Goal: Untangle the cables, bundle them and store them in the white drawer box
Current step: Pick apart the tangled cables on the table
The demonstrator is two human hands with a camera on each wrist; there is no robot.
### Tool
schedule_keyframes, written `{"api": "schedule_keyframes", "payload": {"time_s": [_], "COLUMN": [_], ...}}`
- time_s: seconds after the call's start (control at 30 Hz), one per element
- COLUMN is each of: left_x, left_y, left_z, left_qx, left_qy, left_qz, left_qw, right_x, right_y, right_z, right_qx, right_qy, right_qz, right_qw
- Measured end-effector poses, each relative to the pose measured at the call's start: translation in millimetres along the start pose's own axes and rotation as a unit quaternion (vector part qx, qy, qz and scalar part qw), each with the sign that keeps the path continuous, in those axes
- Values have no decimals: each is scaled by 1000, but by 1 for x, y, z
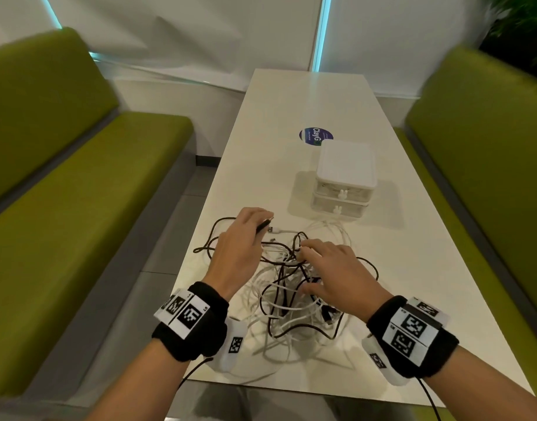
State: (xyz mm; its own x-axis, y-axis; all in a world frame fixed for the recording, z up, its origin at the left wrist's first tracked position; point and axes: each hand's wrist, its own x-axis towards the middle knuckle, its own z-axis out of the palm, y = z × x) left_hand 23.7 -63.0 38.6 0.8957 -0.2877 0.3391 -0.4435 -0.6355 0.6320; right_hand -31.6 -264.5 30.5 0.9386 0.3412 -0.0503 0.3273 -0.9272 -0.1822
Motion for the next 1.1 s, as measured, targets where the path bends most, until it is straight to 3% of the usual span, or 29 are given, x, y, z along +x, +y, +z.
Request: {"api": "schedule_keyframes", "payload": {"time_s": [0.1,0.2,0.27,0.43,0.6,0.8,0.97,1.1], "left_x": [-1,-1,-2,0,-4,-3,3,3], "left_y": [0,2,2,-19,-21,-19,-13,1], "left_z": [12,27,34,43,45,37,15,7], "left_qx": [20,69,126,135,194,173,96,-48], "left_qy": [-93,-219,-255,-202,-257,-188,-69,-86], "left_qz": [63,65,57,12,4,5,-7,-33], "left_qw": [993,971,957,970,947,967,993,995], "right_x": [-2,-4,-6,-11,-13,-8,-12,-15], "right_y": [0,0,2,9,11,19,28,32], "right_z": [7,13,14,17,21,16,2,-7], "right_qx": [-6,-43,-51,-38,-14,-22,-49,-51], "right_qy": [26,60,76,93,100,72,73,53], "right_qz": [-28,-71,-83,-100,-106,-86,-49,-48], "right_qw": [999,995,992,990,989,993,995,996]}}
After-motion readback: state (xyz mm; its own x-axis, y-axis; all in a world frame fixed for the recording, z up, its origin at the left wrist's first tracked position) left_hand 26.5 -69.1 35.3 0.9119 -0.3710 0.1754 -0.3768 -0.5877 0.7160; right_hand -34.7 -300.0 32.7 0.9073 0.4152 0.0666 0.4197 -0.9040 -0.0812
